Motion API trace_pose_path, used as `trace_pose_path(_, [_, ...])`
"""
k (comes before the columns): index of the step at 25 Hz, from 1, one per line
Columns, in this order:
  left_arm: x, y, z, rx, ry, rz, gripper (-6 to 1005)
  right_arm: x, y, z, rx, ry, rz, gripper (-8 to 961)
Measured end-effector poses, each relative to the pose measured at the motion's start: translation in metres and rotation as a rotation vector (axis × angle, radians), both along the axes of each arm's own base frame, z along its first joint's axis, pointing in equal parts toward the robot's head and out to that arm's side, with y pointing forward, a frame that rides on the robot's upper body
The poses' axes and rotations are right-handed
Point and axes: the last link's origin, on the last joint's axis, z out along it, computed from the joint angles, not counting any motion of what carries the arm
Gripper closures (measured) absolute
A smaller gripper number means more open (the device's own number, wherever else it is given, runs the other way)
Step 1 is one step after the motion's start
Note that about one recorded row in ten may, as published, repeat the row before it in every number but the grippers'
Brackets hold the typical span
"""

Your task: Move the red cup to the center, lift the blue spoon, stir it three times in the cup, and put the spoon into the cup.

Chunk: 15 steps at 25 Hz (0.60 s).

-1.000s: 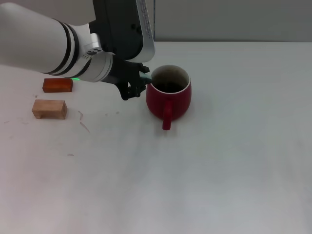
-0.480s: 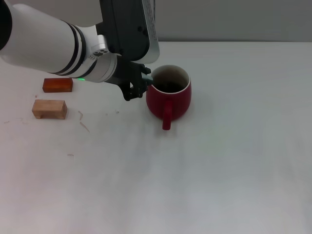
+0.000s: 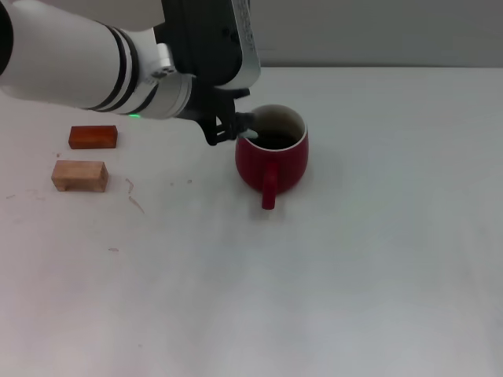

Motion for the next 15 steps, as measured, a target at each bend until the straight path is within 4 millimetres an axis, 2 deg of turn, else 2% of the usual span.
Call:
trace_pose_path(3, [0.010, 0.003, 0.010, 0.078, -0.074, -0.046, 703, 0.000, 0.000, 0.000, 0.000, 0.000, 0.001, 128])
trace_pose_path(7, [0.025, 0.006, 0.034, 0.282, -0.255, -0.142, 682, 0.000, 0.001, 0.000, 0.000, 0.000, 0.002, 128])
trace_pose_path(10, [0.036, 0.005, 0.063, 0.511, -0.519, -0.186, 666, -0.001, 0.001, 0.000, 0.001, 0.000, 0.003, 128])
trace_pose_path(13, [0.031, -0.001, 0.092, 0.688, -0.756, -0.186, 598, -0.002, 0.000, 0.001, 0.009, 0.000, 0.009, 128])
trace_pose_path(15, [0.019, -0.006, 0.104, 0.766, -0.853, -0.165, 553, -0.001, -0.001, 0.002, 0.013, -0.001, 0.010, 127])
